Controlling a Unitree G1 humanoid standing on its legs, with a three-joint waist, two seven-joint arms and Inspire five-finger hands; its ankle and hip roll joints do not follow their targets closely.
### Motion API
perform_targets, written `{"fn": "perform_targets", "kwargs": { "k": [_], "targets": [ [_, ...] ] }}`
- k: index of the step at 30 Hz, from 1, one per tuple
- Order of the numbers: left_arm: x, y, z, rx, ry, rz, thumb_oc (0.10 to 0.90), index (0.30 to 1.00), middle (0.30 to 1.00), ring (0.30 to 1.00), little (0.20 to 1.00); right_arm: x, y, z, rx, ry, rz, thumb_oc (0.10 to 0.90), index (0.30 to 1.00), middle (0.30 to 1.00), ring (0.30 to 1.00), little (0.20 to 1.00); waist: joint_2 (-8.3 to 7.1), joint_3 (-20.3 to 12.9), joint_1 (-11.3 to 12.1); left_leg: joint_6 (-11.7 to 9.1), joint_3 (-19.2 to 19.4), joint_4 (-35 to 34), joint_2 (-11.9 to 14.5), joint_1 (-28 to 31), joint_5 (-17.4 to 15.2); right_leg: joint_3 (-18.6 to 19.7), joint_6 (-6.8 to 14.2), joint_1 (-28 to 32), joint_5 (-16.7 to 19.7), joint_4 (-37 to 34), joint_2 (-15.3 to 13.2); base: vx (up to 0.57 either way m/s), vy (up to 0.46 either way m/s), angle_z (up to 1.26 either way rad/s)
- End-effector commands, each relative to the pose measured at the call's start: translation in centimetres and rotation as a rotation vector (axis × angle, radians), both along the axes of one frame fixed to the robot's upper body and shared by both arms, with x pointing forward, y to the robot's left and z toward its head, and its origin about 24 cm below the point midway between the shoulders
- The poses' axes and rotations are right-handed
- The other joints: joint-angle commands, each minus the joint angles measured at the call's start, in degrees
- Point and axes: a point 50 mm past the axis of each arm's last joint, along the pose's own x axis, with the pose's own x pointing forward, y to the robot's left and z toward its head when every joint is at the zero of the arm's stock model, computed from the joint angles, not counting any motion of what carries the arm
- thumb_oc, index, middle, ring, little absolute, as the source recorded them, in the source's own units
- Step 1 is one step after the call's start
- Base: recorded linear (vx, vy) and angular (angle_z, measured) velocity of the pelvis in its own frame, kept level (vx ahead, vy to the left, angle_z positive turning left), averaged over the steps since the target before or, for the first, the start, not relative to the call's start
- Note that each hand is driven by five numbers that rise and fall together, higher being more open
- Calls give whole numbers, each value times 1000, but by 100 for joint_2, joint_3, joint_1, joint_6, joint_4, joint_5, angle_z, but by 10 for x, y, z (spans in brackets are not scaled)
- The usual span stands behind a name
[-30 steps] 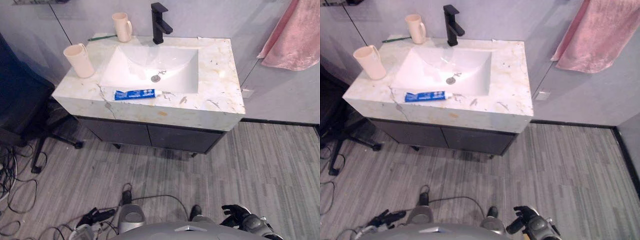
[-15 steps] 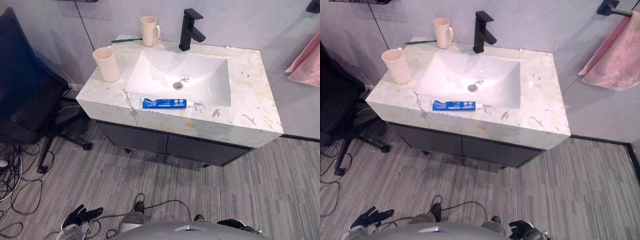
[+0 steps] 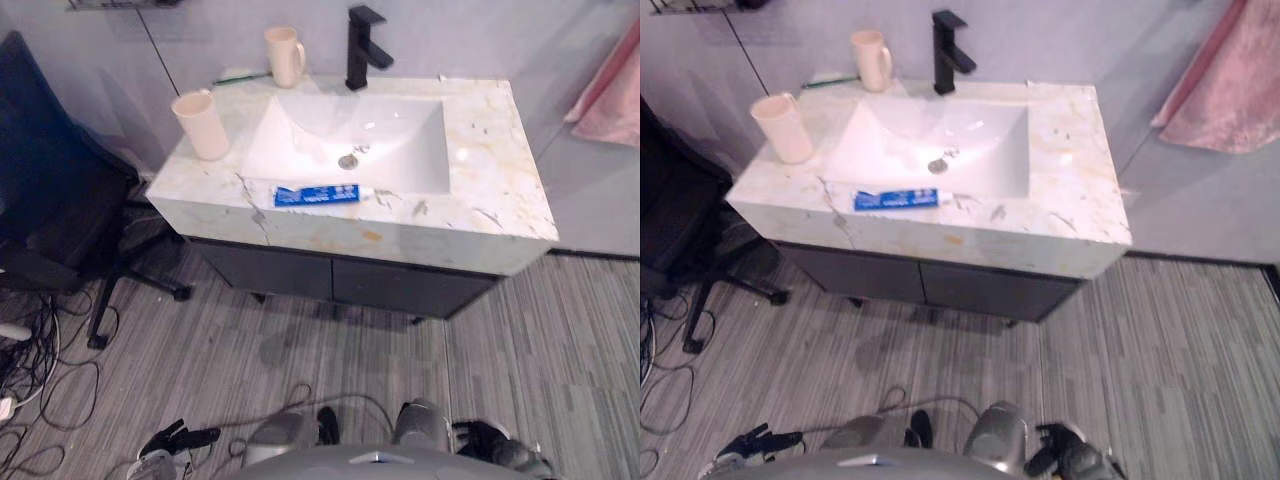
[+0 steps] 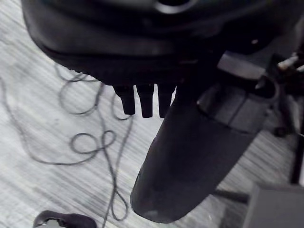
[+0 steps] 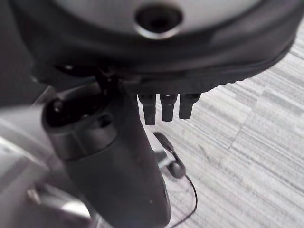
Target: Organize the bathroom.
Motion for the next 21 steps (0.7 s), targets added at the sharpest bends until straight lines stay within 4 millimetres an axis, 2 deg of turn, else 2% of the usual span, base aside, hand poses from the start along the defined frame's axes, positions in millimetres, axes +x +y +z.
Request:
{"fn": "perform_targets", "kwargs": {
  "k": [1,3,7,21],
  "targets": [
    [4,33,19,105,-80,71,800,900,900,900,900,23,-9,10,0,-83,-3,800,900,900,900,900,-46,-38,-5,-468,-705,15,508,-37,113,276,-70,1171,628,-2855,612,81,-141,74],
    [4,34,20,95,-107,108,800,900,900,900,900,25,-10,11,-1,-82,5,800,900,900,900,900,-73,-88,14,-545,-725,-9,553,-56,212,271,-93,1470,548,-3155,706,137,-130,64],
    [-3,39,22,100,-131,158,800,900,900,900,900,21,-18,12,-22,-62,-8,800,900,900,900,900,-122,-283,132,-704,-721,-277,706,13,368,15,-148,1938,533,-3722,765,139,-79,28],
    [-12,66,37,166,-165,256,800,900,900,900,900,16,-18,11,-36,-44,-1,800,900,900,900,900,-80,-392,155,-795,-564,-500,874,113,415,-118,-158,2075,496,-3986,814,22,-15,-1]
  ]
}}
